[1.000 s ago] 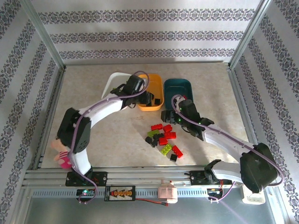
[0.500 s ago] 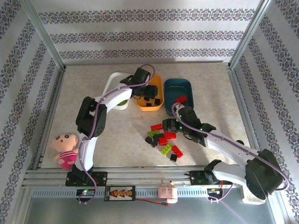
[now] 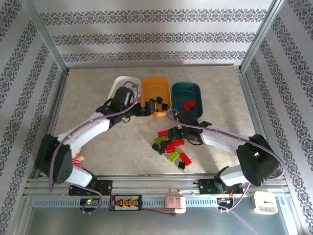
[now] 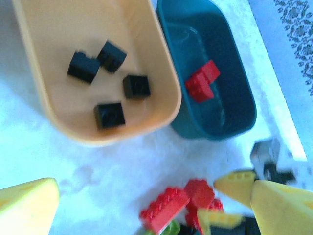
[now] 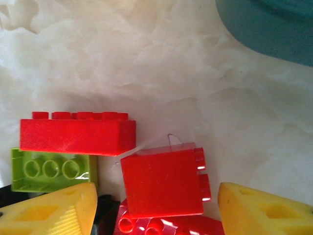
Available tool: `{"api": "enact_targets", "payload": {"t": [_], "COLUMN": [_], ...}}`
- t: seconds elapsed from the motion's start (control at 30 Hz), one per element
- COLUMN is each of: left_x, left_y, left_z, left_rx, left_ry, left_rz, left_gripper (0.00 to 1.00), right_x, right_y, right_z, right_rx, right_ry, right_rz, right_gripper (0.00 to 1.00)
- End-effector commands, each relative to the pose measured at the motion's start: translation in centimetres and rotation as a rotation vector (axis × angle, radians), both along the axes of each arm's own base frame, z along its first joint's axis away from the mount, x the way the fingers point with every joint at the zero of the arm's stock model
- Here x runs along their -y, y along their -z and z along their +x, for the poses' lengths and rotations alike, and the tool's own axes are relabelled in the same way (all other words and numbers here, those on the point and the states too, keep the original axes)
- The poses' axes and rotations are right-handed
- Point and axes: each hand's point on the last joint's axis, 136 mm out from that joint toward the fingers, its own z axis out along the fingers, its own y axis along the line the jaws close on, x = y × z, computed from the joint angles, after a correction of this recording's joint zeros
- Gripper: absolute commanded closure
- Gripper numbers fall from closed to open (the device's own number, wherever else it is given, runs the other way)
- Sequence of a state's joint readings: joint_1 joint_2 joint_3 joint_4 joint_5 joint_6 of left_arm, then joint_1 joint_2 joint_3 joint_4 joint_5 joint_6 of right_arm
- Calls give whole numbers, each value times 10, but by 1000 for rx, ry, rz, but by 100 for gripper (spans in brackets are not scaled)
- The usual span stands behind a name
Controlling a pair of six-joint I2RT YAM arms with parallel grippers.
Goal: Sort the legos into containers by color
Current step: Pick up the lego from the bottom-center of the table, then place the lego in the container.
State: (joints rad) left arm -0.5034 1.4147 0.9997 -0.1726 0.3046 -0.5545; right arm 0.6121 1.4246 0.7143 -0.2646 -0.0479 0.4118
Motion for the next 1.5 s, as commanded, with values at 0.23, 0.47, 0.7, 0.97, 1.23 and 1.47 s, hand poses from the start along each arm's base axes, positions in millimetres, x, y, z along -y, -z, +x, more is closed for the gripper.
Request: {"api": "enact_targets", "payload": {"t": [0.23,0.47,0.7,0.97,1.23,1.47], "left_x": [-36,-50,-65,-69,-70,-73], "left_y": [-10,-5,11,28,35,40], "left_z": [-56,-73,-84,-90,-96,-100], "left_rx": [51,61,64,35,5,-10], "left_ry": [-81,-96,-149,-181,-182,-186], "left_rz": [-80,-73,-69,-99,-103,-97], "left_gripper": [0,0,0,0,0,0], "right_x": [-1,-2,4,20,37,50], "right_y": [14,11,-51,-128,-116,-67], "right_z": [11,15,16,84,175,215], "right_rx": [-13,3,142,304,265,160], "right_ry": [-28,-25,0,135,280,355], "right_rz": [-91,-89,-16,81,85,-2], "right_gripper": [41,58,70,72,73,71]}}
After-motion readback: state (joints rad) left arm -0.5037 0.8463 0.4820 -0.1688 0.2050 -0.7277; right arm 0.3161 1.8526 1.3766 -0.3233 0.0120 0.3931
